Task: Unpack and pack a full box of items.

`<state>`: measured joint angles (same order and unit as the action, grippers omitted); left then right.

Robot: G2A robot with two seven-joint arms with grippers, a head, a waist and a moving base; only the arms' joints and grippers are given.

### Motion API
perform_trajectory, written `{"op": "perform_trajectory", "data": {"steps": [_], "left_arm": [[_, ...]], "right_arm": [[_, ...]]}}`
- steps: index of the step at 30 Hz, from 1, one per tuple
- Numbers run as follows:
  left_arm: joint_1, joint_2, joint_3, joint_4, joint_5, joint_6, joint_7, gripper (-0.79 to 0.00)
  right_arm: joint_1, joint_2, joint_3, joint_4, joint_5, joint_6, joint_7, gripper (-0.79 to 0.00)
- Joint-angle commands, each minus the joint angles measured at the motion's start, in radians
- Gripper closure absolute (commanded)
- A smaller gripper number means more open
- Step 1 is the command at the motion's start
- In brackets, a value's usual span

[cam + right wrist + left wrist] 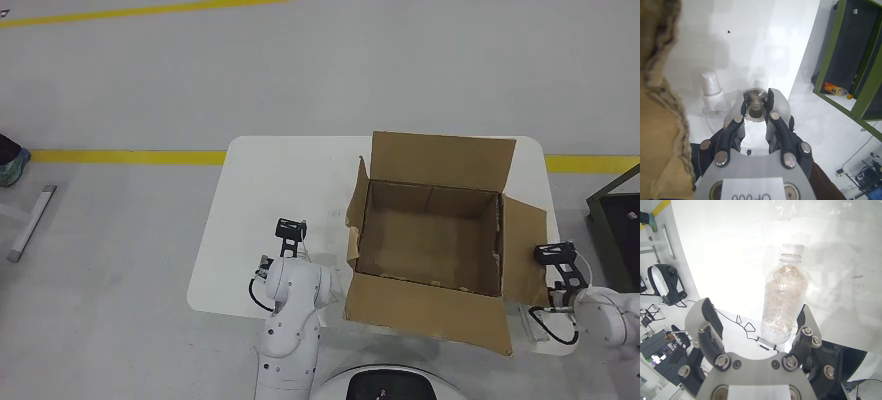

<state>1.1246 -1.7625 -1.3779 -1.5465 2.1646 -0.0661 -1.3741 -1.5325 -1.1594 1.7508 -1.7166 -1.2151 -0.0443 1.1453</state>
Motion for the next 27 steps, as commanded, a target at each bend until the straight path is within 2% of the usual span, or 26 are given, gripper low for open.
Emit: {"op": "perform_trajectory", "data": {"steps": [1,2,4,10,13,15,16,17,19,20,21,27], "left_arm": [[0.000,0.000,0.000,0.000,0.000,0.000,0.000,-0.785],[0.000,0.000,0.000,0.000,0.000,0.000,0.000,-0.785],[0.000,0.000,0.000,0.000,0.000,0.000,0.000,-0.785],[0.000,0.000,0.000,0.000,0.000,0.000,0.000,-0.785],[0.000,0.000,0.000,0.000,0.000,0.000,0.000,-0.785],[0.000,0.000,0.000,0.000,0.000,0.000,0.000,-0.785],[0.000,0.000,0.000,0.000,0.000,0.000,0.000,-0.785],[0.000,0.000,0.000,0.000,0.000,0.000,0.000,-0.785],[0.000,0.000,0.000,0.000,0.000,0.000,0.000,-0.785],[0.000,0.000,0.000,0.000,0.000,0.000,0.000,-0.785],[0.000,0.000,0.000,0.000,0.000,0.000,0.000,-0.785],[0.000,0.000,0.000,0.000,0.000,0.000,0.000,-0.785]], "right_arm": [[0.002,0.001,-0.003,0.002,0.000,-0.001,0.002,-0.188],[0.003,0.001,-0.004,0.004,0.000,0.000,0.004,-0.237],[0.006,0.002,-0.006,0.006,0.001,0.001,0.007,-0.280],[0.012,0.004,-0.007,0.007,0.002,0.002,0.012,-0.317],[0.011,0.006,0.008,-0.017,0.012,0.006,0.014,-0.323],[0.005,0.008,0.027,-0.050,0.031,0.007,0.015,-0.354],[0.002,0.009,0.041,-0.075,0.040,0.006,0.016,-0.379],[-0.004,0.010,0.055,-0.097,0.050,0.002,0.016,-0.453],[-0.015,0.013,0.097,-0.140,0.075,0.004,0.015,-0.668],[-0.021,0.014,0.118,-0.158,0.093,0.006,0.017,-0.702],[-0.023,0.015,0.142,-0.178,0.119,0.008,0.018,-0.785],[-0.030,0.018,0.294,-0.251,0.297,0.067,0.030,-0.785]]}}
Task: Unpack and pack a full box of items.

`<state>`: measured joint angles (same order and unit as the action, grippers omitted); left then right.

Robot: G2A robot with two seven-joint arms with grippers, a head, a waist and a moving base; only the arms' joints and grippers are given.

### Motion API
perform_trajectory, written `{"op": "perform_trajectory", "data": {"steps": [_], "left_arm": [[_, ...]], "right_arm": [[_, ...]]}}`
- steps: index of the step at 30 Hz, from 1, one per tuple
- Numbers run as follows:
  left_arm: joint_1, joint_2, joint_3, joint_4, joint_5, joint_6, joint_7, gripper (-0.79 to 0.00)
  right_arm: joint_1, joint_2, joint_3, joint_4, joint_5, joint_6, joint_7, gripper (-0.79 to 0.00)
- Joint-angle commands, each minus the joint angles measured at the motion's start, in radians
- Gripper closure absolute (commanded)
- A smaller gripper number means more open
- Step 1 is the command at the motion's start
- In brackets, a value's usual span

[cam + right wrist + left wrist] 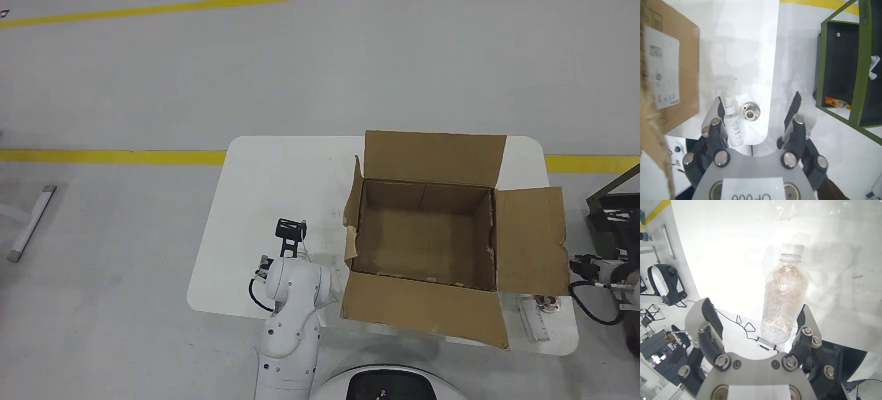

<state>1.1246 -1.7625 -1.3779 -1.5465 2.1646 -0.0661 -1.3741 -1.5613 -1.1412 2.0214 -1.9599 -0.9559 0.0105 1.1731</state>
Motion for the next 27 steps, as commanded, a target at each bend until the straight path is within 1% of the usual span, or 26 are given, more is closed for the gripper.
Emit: {"op": "perform_trajectory", "data": {"steps": [1,2,4,6,9,12,16,23,24,25,26,27], "left_arm": [[0.000,0.000,0.000,0.000,0.000,0.000,0.000,-0.785],[0.000,0.000,0.000,0.000,0.000,0.000,0.000,-0.785],[0.000,0.000,0.000,0.000,0.000,0.000,0.000,-0.785],[0.000,0.000,0.000,0.000,0.000,0.000,0.000,-0.785],[0.000,0.000,0.000,0.000,0.000,0.000,0.000,-0.785],[0.000,0.000,0.000,0.000,0.000,0.000,0.000,-0.785],[0.000,0.000,0.000,0.000,0.000,0.000,0.000,-0.785],[0.000,0.000,0.000,0.000,0.000,0.000,0.000,-0.785],[0.000,0.000,0.000,0.000,0.000,0.000,0.000,-0.785],[0.000,0.000,0.000,0.000,0.000,0.000,0.000,-0.785],[0.000,0.000,0.000,0.000,0.000,0.000,0.000,-0.785],[0.000,0.000,0.000,0.000,0.000,0.000,0.000,-0.785]], "right_arm": [[0.000,-0.001,0.047,-0.005,0.089,0.025,0.002,-0.785],[0.003,-0.002,0.070,0.000,0.141,0.035,-0.004,-0.785],[0.014,-0.005,0.119,0.030,0.297,0.059,-0.012,-0.785],[0.024,-0.007,0.155,0.064,0.442,0.058,-0.011,-0.785],[0.035,-0.009,0.177,0.120,0.631,0.048,-0.008,-0.785],[0.040,-0.011,0.186,0.173,0.787,0.048,-0.011,-0.785],[0.044,-0.010,0.180,0.228,0.913,0.042,0.001,-0.785],[0.078,0.003,0.115,0.310,0.958,0.025,0.026,-0.785],[0.084,0.005,0.102,0.318,0.956,0.023,0.030,-0.659],[0.091,0.007,0.092,0.325,0.956,0.021,0.029,-0.379],[0.098,0.008,0.081,0.333,0.966,0.021,0.029,-0.311],[0.103,0.010,0.071,0.337,0.962,0.020,0.031,-0.148]]}}
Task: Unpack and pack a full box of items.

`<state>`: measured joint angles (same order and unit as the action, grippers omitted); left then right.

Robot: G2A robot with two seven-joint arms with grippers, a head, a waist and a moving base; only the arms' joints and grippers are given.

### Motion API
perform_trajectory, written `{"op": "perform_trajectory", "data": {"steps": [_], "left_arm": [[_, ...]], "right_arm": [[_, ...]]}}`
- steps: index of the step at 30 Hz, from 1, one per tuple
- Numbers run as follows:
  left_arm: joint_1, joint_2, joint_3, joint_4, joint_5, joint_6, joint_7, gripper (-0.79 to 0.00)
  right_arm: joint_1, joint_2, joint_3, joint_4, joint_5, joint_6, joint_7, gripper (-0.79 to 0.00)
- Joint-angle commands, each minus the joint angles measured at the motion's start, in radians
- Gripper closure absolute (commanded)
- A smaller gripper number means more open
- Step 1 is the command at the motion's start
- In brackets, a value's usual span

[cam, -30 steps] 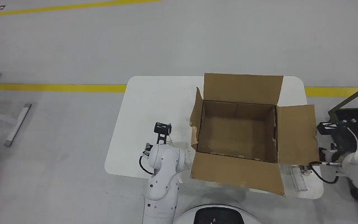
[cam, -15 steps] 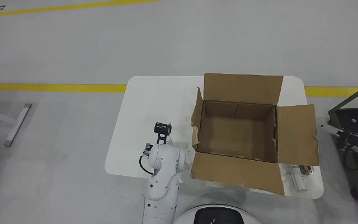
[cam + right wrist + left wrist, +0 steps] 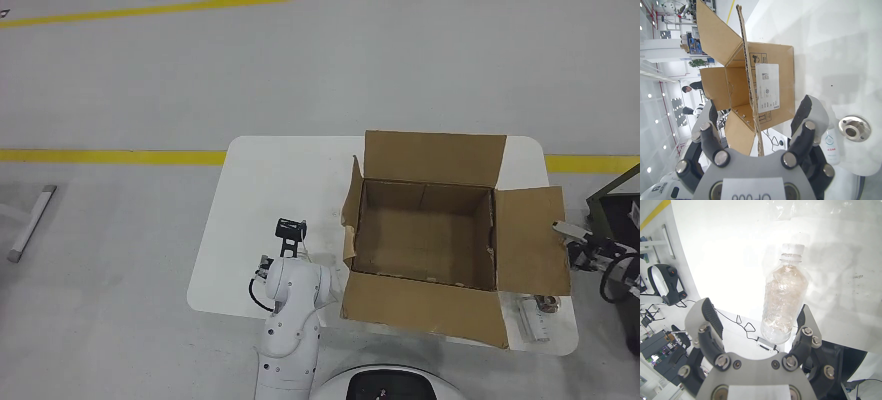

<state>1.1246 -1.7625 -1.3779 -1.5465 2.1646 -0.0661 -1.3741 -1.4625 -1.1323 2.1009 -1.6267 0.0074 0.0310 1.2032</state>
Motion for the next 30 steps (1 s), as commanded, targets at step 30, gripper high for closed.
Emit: {"op": "perform_trajectory", "data": {"steps": [30], "left_arm": [[0.000,0.000,0.000,0.000,0.000,0.000,0.000,-0.785]], "right_arm": [[0.239,0.069,-0.163,0.173,-0.049,-0.028,-0.001,0.000]]}}
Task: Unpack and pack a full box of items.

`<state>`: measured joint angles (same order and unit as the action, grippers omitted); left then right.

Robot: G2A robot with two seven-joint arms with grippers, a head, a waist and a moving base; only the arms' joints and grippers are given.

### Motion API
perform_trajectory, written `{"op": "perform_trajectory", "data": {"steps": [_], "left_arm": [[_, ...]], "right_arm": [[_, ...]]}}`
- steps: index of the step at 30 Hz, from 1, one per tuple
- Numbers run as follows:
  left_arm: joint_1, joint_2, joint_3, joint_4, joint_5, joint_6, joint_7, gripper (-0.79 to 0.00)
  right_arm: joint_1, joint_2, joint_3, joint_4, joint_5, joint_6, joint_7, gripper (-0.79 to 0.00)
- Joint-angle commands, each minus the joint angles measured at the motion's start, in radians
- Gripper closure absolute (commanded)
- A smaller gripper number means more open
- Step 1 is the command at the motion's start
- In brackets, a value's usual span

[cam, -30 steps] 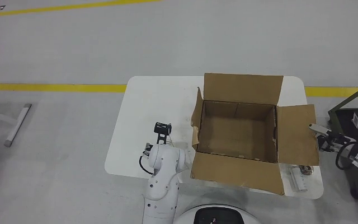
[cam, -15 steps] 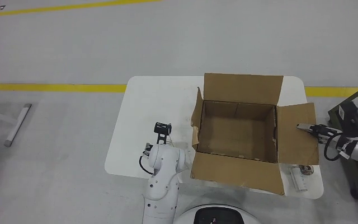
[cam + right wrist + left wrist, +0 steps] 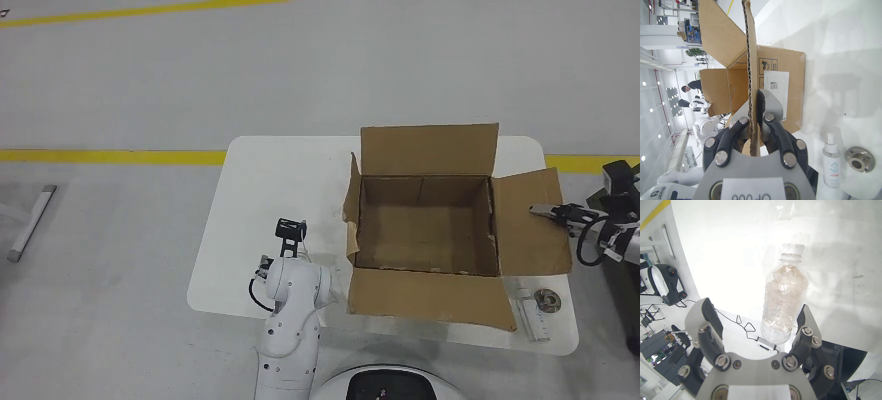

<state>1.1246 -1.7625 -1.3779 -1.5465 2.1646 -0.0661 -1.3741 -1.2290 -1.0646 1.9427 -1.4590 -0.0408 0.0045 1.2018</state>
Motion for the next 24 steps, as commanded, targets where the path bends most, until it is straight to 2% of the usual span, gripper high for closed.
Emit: {"op": "perform_trajectory", "data": {"steps": [1,8,9,10,11,12,13,14,19,23,24], "left_arm": [[0.000,0.000,0.000,0.000,0.000,0.000,0.000,-0.785],[0.000,0.000,0.000,0.000,0.000,0.000,0.000,-0.785],[0.000,0.000,0.000,0.000,0.000,0.000,0.000,-0.785],[0.000,0.000,0.000,0.000,0.000,0.000,0.000,-0.785],[0.000,0.000,0.000,0.000,0.000,0.000,0.000,-0.785],[0.000,0.000,0.000,0.000,0.000,0.000,0.000,-0.785],[0.000,0.000,0.000,0.000,0.000,0.000,0.000,-0.785],[0.000,0.000,0.000,0.000,0.000,0.000,0.000,-0.785],[0.000,0.000,0.000,0.000,0.000,0.000,0.000,-0.785],[0.000,0.000,0.000,0.000,0.000,0.000,0.000,-0.785],[0.000,0.000,0.000,0.000,0.000,0.000,0.000,-0.785]], "right_arm": [[0.012,0.004,-0.011,0.011,-0.003,-0.002,0.000,0.000],[0.031,0.016,-0.036,0.028,-0.002,-0.015,-0.002,0.000],[0.031,0.018,-0.038,0.028,-0.001,-0.015,-0.003,-0.068],[0.029,0.019,-0.039,0.027,0.003,-0.014,-0.004,-0.317],[0.026,0.021,-0.040,0.024,0.002,-0.016,-0.003,-0.431],[0.022,0.023,-0.040,0.019,-0.005,-0.019,-0.001,-0.699],[0.019,0.025,-0.039,0.016,-0.003,-0.019,-0.001,-0.699],[0.014,0.026,-0.036,0.013,0.008,-0.021,-0.001,-0.785],[-0.034,0.036,0.013,-0.054,0.018,-0.046,-0.037,-0.785],[-0.102,0.037,0.081,-0.157,0.057,-0.089,-0.140,-0.785],[-0.121,0.036,0.100,-0.187,0.067,-0.102,-0.179,-0.551]]}}
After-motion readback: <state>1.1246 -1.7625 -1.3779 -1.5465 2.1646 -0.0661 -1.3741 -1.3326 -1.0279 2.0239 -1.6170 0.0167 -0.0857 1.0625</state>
